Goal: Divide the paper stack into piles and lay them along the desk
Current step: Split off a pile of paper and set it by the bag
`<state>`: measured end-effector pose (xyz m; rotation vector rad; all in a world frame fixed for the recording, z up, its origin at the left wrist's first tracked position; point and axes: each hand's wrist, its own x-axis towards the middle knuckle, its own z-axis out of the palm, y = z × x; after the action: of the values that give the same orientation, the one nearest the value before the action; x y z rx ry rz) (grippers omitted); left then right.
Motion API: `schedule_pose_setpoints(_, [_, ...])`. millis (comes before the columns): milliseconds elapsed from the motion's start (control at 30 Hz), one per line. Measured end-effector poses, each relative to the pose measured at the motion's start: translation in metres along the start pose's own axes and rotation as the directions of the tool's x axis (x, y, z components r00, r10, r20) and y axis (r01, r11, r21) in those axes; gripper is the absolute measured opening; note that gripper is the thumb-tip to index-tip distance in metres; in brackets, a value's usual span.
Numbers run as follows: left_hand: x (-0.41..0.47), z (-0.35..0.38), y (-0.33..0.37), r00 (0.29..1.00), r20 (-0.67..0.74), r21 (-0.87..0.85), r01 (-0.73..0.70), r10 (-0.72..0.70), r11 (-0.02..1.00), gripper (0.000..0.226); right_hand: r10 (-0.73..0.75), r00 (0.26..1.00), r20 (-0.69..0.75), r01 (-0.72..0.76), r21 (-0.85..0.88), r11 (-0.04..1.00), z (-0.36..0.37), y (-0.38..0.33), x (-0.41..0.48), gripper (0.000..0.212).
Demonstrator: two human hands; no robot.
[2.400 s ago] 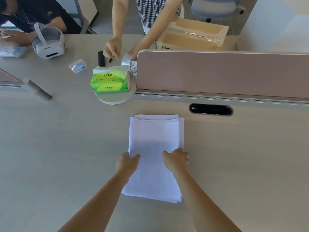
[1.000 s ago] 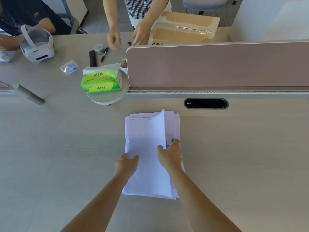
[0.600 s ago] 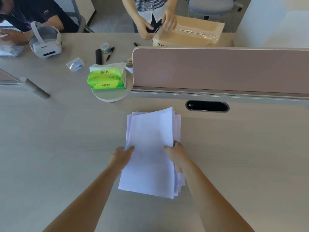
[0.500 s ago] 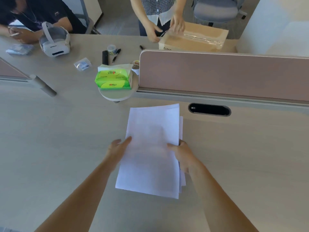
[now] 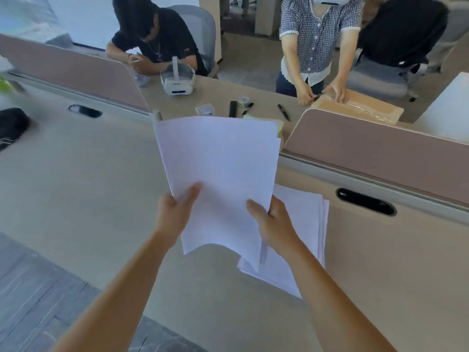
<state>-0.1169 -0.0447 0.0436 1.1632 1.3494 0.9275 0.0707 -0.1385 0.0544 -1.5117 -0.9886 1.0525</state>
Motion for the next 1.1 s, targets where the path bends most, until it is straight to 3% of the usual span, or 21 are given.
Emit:
schedule_pose_setpoints(100, [-0.005,-0.051,-0.005,0.998,-0.062,-0.141,-0.011,0.003,0.990,0.024,-0.065,0.998,-0.016,0.064,-0.083,0.995,0.054,-0.008,-0.013,0.022])
schedule_pose_setpoints(200, [-0.005,-0.093,-0.015,0.994,-0.089,-0.158,-0.078,0.064,0.984,0.016,-0.033,0.999,-0.014,0.030,-0.181,0.983,0.089,-0.006,-0.021,0.022])
schedule_pose_setpoints(333, [0.009,-0.123,-0.044,0.988,0.000,-0.095,-0.152,0.153,0.984,0.021,-0.036,0.995,-0.096,0.031,-0.059,0.998,0.127,0.024,-0.028,0.031])
schedule_pose_setpoints(467, [0.020,-0.132,-0.096,0.988,0.087,-0.045,-0.123,0.126,0.991,0.033,-0.072,0.986,-0.149,0.059,-0.089,0.994,0.156,0.071,-0.035,0.040])
schedule_pose_setpoints(567, [0.026,-0.147,-0.128,0.981,0.167,0.000,-0.099,0.098,0.995,0.022,-0.015,0.987,-0.158,0.002,-0.083,0.997,0.164,0.097,-0.036,0.025])
schedule_pose_setpoints(767, [0.031,-0.159,-0.124,0.982,0.170,-0.076,-0.071,0.084,0.995,0.036,0.012,0.973,-0.230,-0.020,-0.030,0.999,0.174,0.088,-0.032,0.008])
schedule_pose_setpoints(833, [0.029,-0.159,-0.117,0.979,0.191,-0.089,-0.053,0.070,0.995,0.031,0.031,0.968,-0.249,-0.030,0.008,1.000,0.177,0.078,-0.031,0.009])
schedule_pose_setpoints(933, [0.032,-0.167,-0.114,0.975,0.214,-0.081,-0.044,0.061,0.996,0.042,0.023,0.969,-0.247,-0.026,-0.007,1.000,0.177,0.070,-0.034,0.009])
schedule_pose_setpoints(1000, [0.034,-0.174,-0.110,0.956,0.274,-0.084,-0.085,0.105,0.993,0.049,0.033,0.973,-0.230,-0.031,0.014,0.999,0.174,0.070,-0.038,0.013])
schedule_pose_setpoints(1100, [0.036,-0.178,-0.100,0.924,0.336,-0.183,-0.124,0.181,0.975,0.040,0.043,0.974,-0.221,-0.033,0.048,0.998,0.166,0.066,-0.040,0.017])
